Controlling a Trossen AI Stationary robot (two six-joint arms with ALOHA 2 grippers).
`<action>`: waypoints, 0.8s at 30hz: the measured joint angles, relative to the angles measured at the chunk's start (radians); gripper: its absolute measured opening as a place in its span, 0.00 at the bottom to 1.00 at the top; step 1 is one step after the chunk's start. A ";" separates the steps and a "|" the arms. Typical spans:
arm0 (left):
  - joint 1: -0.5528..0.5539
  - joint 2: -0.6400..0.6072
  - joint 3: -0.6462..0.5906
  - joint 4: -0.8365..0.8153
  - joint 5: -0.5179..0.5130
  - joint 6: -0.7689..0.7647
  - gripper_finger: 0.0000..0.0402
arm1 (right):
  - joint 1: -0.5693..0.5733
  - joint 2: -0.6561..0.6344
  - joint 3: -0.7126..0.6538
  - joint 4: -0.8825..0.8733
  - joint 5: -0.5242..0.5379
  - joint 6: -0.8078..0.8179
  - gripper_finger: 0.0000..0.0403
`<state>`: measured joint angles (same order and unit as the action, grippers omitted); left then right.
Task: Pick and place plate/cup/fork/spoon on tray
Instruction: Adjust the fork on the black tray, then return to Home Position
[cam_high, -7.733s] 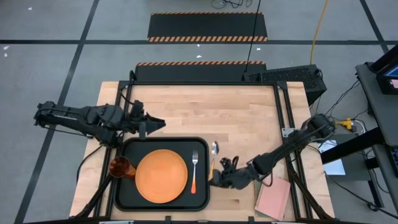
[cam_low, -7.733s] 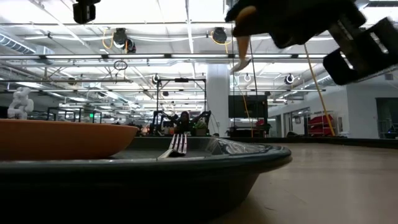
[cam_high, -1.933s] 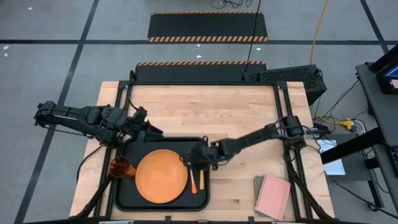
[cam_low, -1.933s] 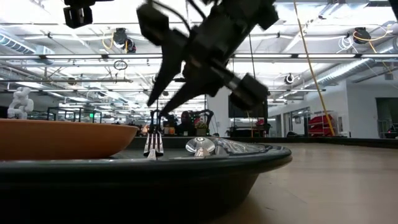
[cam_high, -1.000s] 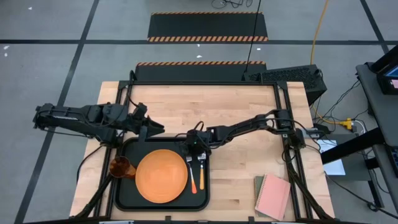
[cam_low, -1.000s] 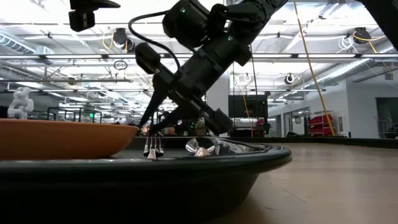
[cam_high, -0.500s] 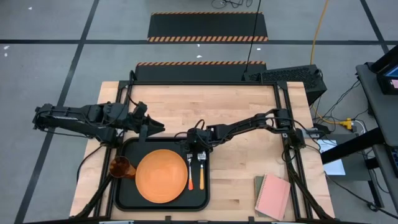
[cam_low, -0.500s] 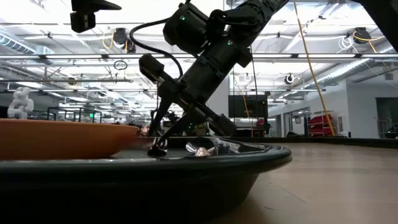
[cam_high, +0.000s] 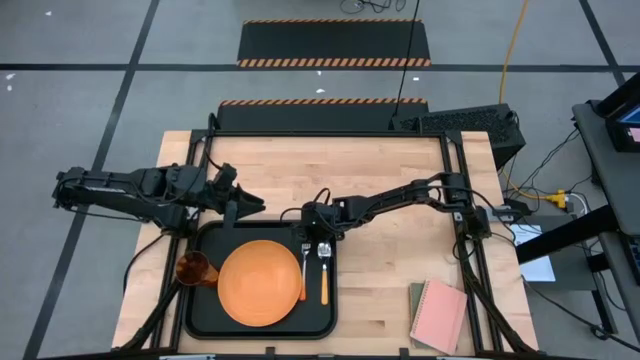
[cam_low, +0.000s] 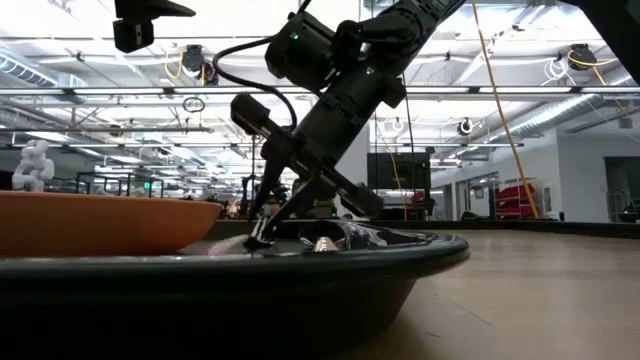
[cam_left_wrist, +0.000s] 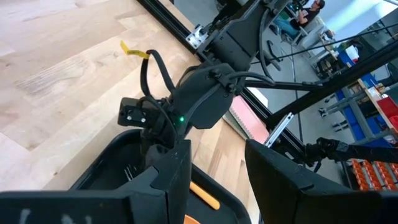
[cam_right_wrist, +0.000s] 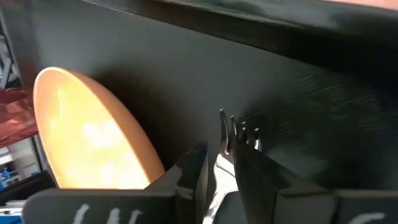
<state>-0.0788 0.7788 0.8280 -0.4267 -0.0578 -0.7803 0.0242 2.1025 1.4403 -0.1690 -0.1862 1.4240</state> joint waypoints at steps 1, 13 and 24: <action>0.000 0.000 0.000 0.000 0.000 0.000 0.38 | 0.000 0.000 0.000 0.004 0.000 0.000 0.17; 0.000 0.000 0.000 0.002 -0.002 -0.002 0.38 | -0.007 -0.008 0.000 0.019 -0.001 -0.031 0.17; 0.000 0.000 0.000 0.004 -0.002 0.009 0.38 | -0.028 -0.122 0.000 0.030 -0.002 -0.232 0.17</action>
<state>-0.0788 0.7788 0.8280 -0.4226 -0.0596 -0.7716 -0.0036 1.9802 1.4399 -0.1389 -0.1882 1.1916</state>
